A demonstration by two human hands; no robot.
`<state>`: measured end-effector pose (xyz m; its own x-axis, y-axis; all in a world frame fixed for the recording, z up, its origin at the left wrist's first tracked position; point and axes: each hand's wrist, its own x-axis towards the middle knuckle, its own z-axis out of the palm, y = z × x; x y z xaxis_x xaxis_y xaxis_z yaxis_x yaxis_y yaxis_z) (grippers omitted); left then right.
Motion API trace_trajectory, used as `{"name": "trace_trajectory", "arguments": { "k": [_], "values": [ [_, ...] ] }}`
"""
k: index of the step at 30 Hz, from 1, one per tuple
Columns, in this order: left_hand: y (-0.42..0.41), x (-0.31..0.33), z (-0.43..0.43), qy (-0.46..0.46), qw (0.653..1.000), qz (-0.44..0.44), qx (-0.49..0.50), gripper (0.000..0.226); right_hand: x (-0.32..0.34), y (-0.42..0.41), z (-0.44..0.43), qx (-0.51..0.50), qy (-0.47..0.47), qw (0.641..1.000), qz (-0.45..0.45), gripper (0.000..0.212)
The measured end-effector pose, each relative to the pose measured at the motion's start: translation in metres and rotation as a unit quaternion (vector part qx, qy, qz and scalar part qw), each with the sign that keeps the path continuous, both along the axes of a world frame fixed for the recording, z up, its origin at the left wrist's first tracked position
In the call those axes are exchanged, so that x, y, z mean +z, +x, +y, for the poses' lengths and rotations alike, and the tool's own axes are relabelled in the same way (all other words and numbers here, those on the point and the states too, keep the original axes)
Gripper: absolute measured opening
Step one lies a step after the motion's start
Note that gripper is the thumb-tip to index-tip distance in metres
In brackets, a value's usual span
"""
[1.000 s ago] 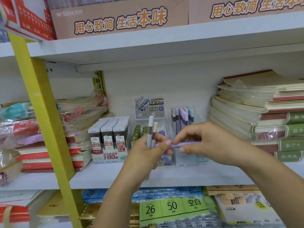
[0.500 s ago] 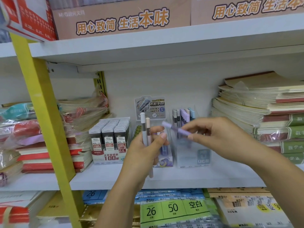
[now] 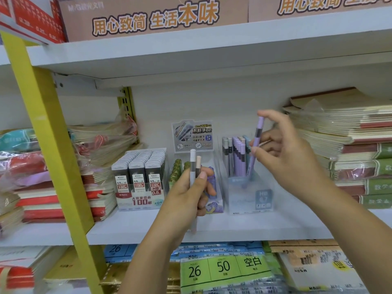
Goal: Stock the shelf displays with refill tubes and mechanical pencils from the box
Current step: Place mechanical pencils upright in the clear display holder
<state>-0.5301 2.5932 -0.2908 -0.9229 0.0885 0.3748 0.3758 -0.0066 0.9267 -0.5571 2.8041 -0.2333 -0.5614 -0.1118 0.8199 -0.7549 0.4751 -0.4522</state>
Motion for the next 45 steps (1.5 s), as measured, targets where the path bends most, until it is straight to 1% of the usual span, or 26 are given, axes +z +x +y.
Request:
{"name": "trace_trajectory", "arguments": {
  "k": [4, 10, 13, 16, 18, 21, 23, 26, 29, 31, 32, 33, 35, 37, 39, 40, 42, 45],
  "values": [
    [-0.001, -0.001, -0.001, -0.032, 0.999, 0.018, 0.007, 0.028, -0.006, -0.005, 0.001, -0.04, 0.059, 0.997, -0.03, 0.071],
    [-0.002, -0.003, -0.001, -0.041, 0.999, 0.029, -0.005, 0.025, -0.013, -0.012, 0.001, -0.033, 0.078, 0.995, -0.058, 0.069],
    [-0.003, -0.005, -0.001, -0.028, 0.999, 0.02, -0.018, 0.024, -0.016, -0.014, 0.0, -0.038, 0.093, 0.993, -0.065, 0.069],
    [-0.004, -0.006, -0.002, -0.011, 0.999, 0.006, -0.031, 0.024, -0.02, -0.015, -0.003, -0.056, 0.105, 0.99, -0.071, 0.063],
    [-0.005, -0.006, -0.001, -0.008, 0.999, 0.005, -0.035, 0.024, -0.02, -0.015, -0.004, -0.071, 0.109, 0.989, -0.072, 0.053],
    [-0.005, -0.007, -0.002, -0.009, 0.999, 0.002, -0.04, 0.024, -0.016, -0.013, -0.005, -0.097, 0.098, 0.988, -0.068, 0.036],
    [-0.005, -0.007, -0.002, -0.004, 0.999, -0.008, -0.05, 0.024, -0.014, -0.012, -0.006, -0.113, 0.093, 0.988, -0.057, 0.031],
    [-0.005, -0.007, -0.001, 0.013, 0.997, -0.032, -0.076, 0.021, -0.012, -0.009, -0.006, -0.136, 0.116, 0.983, -0.041, 0.03],
    [-0.002, -0.008, 0.002, 0.008, 0.995, -0.034, -0.094, 0.014, -0.009, -0.005, -0.004, -0.169, 0.139, 0.976, 0.005, 0.036],
    [0.0, -0.007, 0.005, -0.007, 0.995, -0.019, -0.094, 0.018, -0.004, 0.002, -0.004, -0.151, 0.115, 0.981, 0.032, 0.026],
    [0.001, -0.006, 0.006, -0.013, 0.995, -0.012, -0.094, 0.019, -0.001, 0.005, -0.006, -0.124, 0.101, 0.987, 0.029, 0.018],
    [0.002, -0.005, 0.007, -0.016, 0.995, -0.006, -0.096, 0.02, 0.0, 0.01, -0.008, -0.088, 0.09, 0.992, 0.007, 0.015],
    [0.004, -0.002, 0.011, -0.016, 0.994, 0.002, -0.11, 0.019, 0.003, 0.018, -0.013, 0.002, 0.071, 0.995, -0.076, 0.014],
    [0.006, -0.001, 0.015, -0.018, 0.991, 0.008, -0.129, 0.019, 0.002, 0.024, -0.018, 0.107, 0.037, 0.981, -0.159, 0.021],
    [0.008, -0.001, 0.019, -0.027, 0.99, 0.011, -0.137, 0.02, -0.001, 0.028, -0.023, 0.176, -0.004, 0.965, -0.196, 0.025],
    [0.009, -0.001, 0.02, -0.032, 0.99, 0.011, -0.136, 0.02, -0.001, 0.029, -0.024, 0.184, -0.021, 0.963, -0.196, 0.023],
    [0.009, -0.001, 0.019, -0.036, 0.992, 0.005, -0.123, 0.022, 0.003, 0.028, -0.023, 0.17, -0.058, 0.969, -0.17, 0.018],
    [0.007, -0.001, 0.015, -0.04, 0.996, 0.001, -0.084, 0.022, 0.014, 0.021, -0.01, 0.151, -0.186, 0.966, -0.101, 0.014]
  ]
}}
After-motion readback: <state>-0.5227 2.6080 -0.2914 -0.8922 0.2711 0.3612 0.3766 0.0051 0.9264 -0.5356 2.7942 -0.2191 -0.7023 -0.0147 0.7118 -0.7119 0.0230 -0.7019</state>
